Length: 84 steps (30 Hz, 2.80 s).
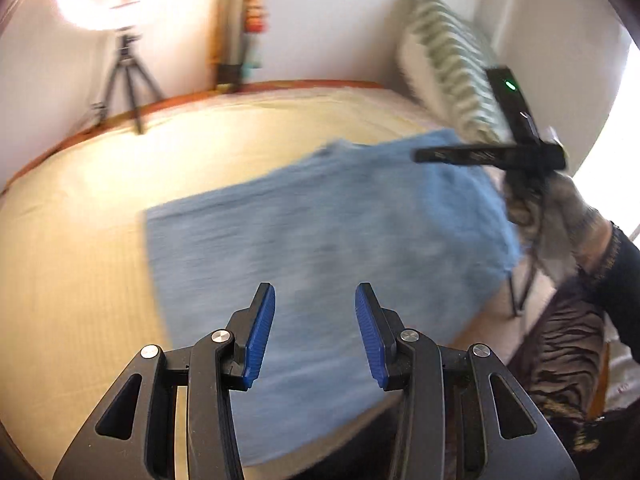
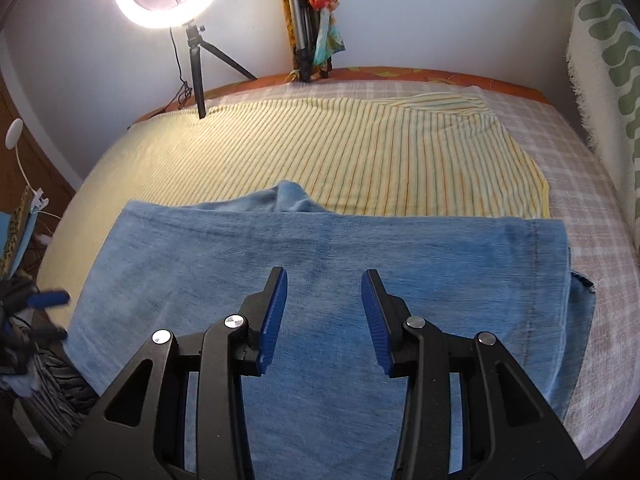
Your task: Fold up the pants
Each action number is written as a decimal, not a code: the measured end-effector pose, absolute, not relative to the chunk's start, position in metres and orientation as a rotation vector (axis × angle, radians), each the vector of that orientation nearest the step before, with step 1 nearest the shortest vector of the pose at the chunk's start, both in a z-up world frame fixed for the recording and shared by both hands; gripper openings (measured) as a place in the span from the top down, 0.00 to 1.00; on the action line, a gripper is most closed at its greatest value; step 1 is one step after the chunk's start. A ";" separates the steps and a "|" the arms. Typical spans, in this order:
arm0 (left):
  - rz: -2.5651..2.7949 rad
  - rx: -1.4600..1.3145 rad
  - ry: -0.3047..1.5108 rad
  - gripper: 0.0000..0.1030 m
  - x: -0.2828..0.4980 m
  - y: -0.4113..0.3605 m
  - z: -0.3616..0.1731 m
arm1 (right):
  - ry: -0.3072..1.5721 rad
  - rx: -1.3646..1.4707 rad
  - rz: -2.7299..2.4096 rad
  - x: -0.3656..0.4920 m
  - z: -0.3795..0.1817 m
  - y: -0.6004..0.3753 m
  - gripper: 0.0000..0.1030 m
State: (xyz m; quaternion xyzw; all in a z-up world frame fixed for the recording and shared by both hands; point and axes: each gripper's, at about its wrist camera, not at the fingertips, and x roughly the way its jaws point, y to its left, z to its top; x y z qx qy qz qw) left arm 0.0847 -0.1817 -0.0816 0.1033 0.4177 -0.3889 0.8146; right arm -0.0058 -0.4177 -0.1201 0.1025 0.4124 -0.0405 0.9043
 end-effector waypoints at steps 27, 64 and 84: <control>-0.672 -0.019 1.014 0.59 0.085 -0.094 -0.150 | 0.893 0.158 -0.090 0.033 -0.115 -0.365 0.40; -0.880 -0.208 0.901 0.61 0.052 -0.088 -0.135 | 1.288 0.010 0.121 0.177 -0.156 -0.119 0.37; -0.753 -0.216 0.953 0.50 0.030 -0.098 -0.130 | 1.210 0.070 0.167 0.162 -0.141 -0.152 0.93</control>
